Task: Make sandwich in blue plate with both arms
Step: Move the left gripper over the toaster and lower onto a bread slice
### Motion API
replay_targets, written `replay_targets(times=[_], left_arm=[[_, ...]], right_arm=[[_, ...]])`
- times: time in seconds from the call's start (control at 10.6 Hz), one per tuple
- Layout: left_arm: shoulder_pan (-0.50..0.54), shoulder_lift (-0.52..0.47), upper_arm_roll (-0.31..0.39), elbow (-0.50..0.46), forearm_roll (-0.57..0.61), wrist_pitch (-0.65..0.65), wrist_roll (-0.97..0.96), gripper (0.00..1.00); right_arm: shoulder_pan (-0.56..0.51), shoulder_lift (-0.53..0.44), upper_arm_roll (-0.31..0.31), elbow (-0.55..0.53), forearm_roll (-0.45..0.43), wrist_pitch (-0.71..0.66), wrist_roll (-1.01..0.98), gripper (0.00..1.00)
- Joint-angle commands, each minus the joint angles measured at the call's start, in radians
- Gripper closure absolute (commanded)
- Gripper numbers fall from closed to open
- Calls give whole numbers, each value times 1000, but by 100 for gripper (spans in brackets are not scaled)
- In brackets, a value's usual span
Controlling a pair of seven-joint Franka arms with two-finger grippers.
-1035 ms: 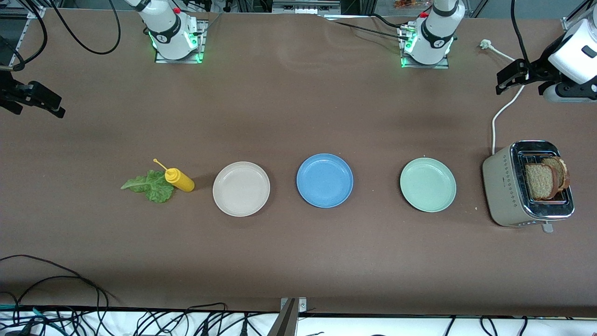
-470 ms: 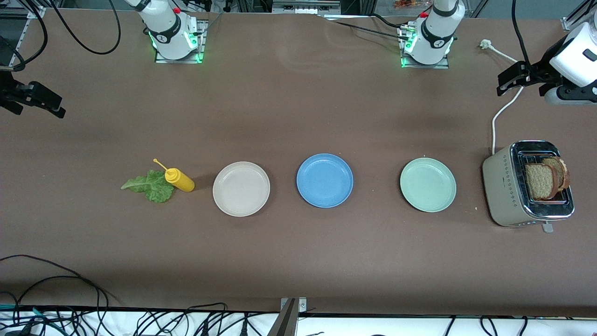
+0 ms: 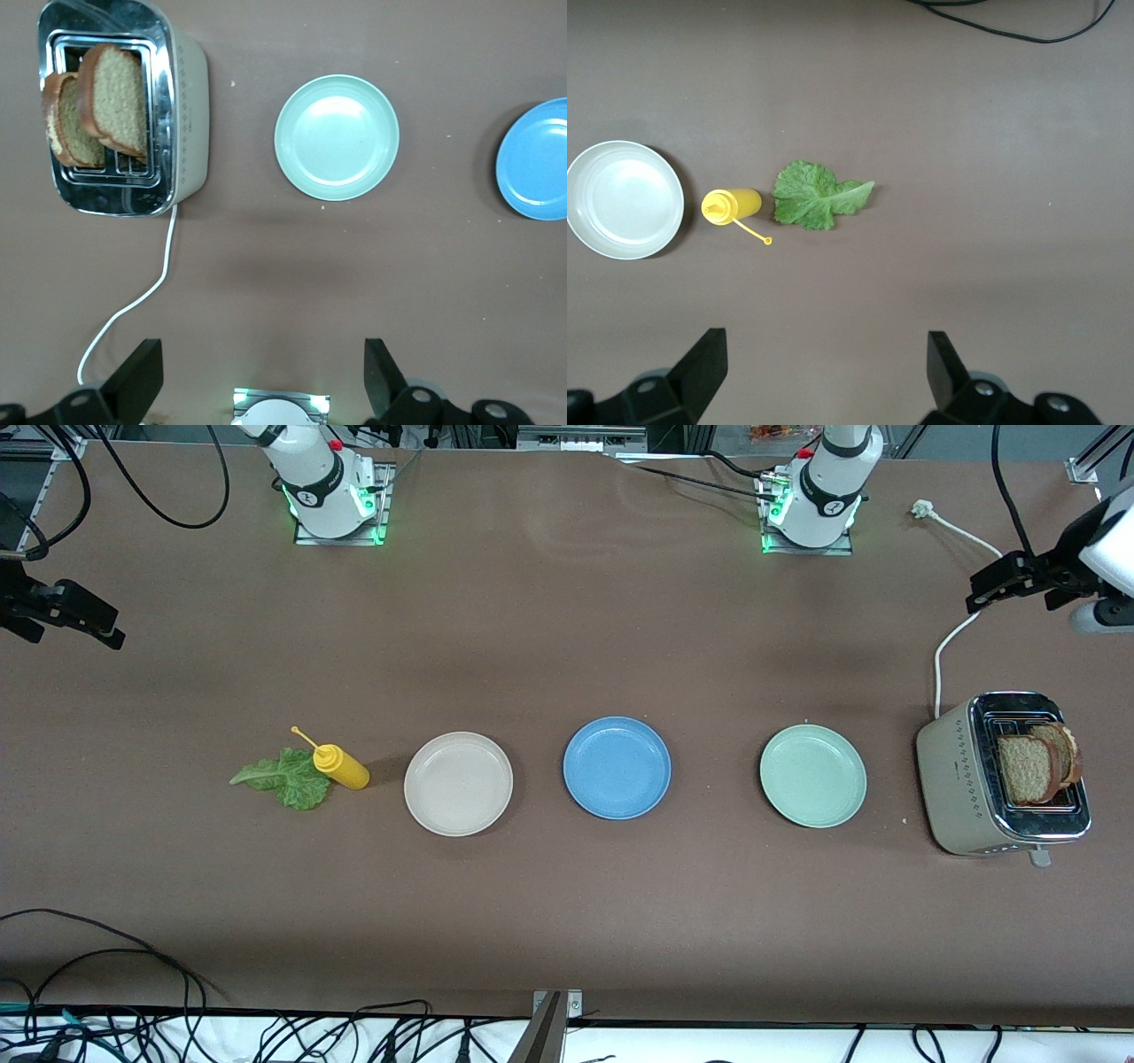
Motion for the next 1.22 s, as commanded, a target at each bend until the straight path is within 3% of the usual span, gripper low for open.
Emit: replay_targets(times=[0.0, 0.28, 0.75, 1.13], left_arm=[[84, 95, 1, 72, -22, -8, 61, 0], [146, 234, 2, 174, -21, 42, 179, 0], [286, 403, 1, 174, -82, 249, 396, 0], [300, 501, 1, 165, -116, 356, 408, 0]], right_arm=[[1, 3, -1, 14, 20, -12, -6, 0], [1, 4, -1, 14, 20, -12, -6, 0], [1, 4, -1, 14, 20, -12, -6, 0], [1, 4, -1, 14, 20, -12, -6, 0]])
